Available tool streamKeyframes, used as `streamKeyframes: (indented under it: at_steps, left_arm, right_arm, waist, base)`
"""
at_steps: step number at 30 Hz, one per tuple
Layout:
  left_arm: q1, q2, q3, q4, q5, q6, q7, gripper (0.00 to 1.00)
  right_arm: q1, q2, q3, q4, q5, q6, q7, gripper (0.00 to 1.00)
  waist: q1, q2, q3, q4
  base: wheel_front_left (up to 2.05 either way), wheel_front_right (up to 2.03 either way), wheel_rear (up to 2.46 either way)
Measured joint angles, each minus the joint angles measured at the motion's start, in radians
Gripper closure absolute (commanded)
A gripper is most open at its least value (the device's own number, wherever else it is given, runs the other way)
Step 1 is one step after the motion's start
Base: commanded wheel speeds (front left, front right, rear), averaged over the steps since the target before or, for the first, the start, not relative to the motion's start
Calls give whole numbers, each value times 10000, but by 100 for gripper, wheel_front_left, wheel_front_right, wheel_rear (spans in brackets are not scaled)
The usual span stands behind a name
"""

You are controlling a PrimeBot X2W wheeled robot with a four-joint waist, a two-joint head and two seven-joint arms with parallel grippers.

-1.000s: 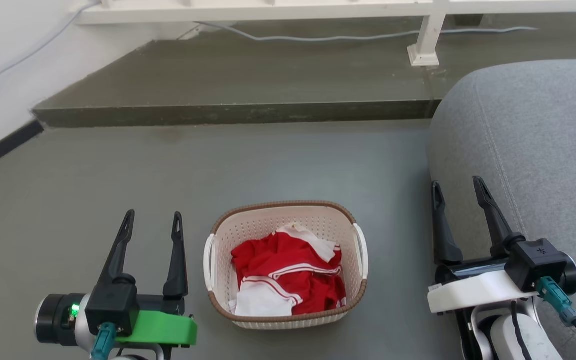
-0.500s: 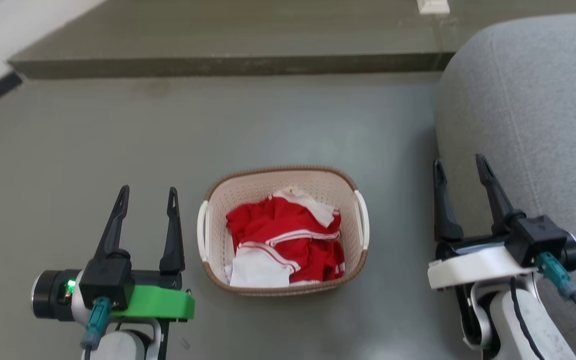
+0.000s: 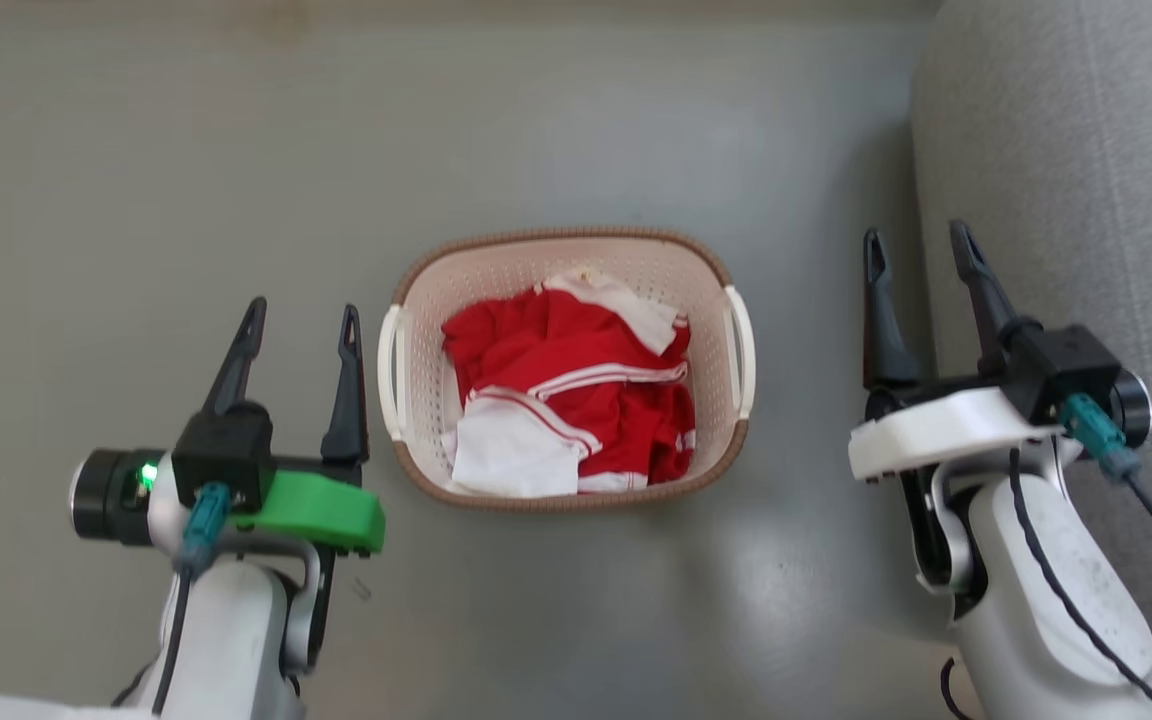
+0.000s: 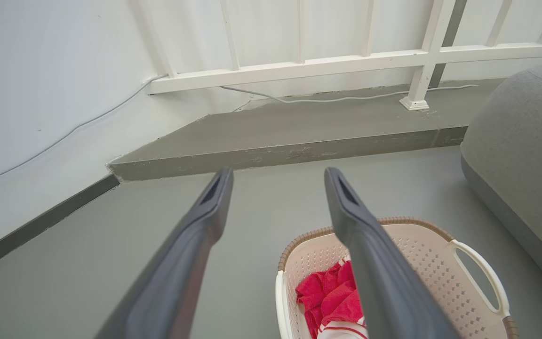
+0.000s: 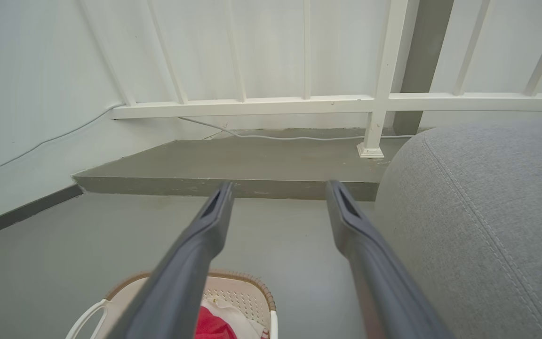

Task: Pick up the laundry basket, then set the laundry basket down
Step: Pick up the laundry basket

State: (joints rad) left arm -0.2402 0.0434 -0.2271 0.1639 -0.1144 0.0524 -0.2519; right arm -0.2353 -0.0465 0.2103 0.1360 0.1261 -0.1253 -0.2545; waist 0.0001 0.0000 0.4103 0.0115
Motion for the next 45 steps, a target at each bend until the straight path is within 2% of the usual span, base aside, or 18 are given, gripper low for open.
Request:
streamKeyframes:
  at_steps: [11,26,36,45]
  left_arm:
    - [-1477,-63,-92,2006,6,-272,48,0]
    - [-3768,-178,-117,3841,-58,-539,476,0]
    - [-4970,-211,-236,4987,-58,-621,472,0]
    - [-5459,-224,-387,6021,-309,-704,428,0]
  right_arm:
    - [-1538,-56,48,1662,370,0,0,0]
    - [-3530,-148,199,3576,924,13,8,0]
    - [-4833,-161,581,4447,1325,13,29,0]
    - [-5442,-178,1089,5147,1812,54,27,0]
  waist:
    - [1,0,1555,51]
    - [-1,0,3552,59]
    - [0,0,4897,161]
    - [0,0,5544,269]
  base:
    - [0,0,0]
    - [0,0,0]
    - [0,0,0]
    - [0,0,0]
